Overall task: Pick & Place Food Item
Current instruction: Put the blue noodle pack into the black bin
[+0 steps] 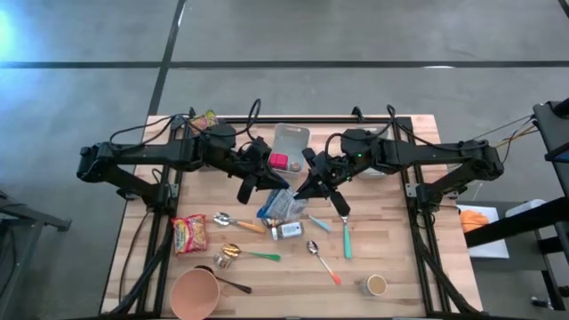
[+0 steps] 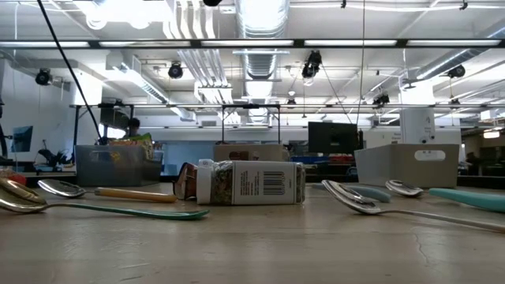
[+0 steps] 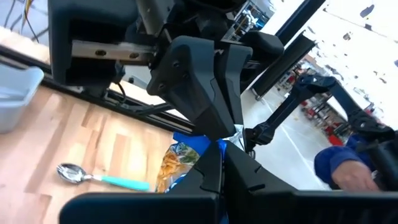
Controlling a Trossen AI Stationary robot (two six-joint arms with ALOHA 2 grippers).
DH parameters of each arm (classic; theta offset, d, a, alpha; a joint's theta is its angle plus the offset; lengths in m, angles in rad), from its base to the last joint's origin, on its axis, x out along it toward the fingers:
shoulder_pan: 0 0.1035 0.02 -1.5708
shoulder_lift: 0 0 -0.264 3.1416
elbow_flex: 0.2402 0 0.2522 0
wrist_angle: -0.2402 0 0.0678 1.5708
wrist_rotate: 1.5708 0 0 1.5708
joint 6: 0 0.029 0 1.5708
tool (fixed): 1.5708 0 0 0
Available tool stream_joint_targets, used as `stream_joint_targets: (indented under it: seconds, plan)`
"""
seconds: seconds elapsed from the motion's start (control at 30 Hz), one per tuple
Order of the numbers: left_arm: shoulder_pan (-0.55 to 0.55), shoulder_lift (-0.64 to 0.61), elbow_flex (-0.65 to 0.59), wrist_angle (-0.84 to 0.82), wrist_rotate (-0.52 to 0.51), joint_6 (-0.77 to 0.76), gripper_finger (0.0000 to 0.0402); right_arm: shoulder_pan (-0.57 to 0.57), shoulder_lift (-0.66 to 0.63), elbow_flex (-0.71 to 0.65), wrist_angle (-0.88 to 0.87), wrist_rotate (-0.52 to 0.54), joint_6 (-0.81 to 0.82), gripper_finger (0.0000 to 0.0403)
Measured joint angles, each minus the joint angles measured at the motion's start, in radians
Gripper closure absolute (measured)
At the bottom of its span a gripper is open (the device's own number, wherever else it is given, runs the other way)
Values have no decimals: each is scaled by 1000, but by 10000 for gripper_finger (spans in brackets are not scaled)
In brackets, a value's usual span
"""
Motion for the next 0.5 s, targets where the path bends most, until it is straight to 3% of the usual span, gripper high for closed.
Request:
stream_joint_targets:
  seconds: [0.27, 0.5]
  plan:
    - [0, 0, 0, -2, 1, -172, 400, 0, 0, 0, -2, 2, 33, 395]
    - [0, 0, 0, -13, 26, -222, 401, -1, 0, 0, -26, 8, 121, 384]
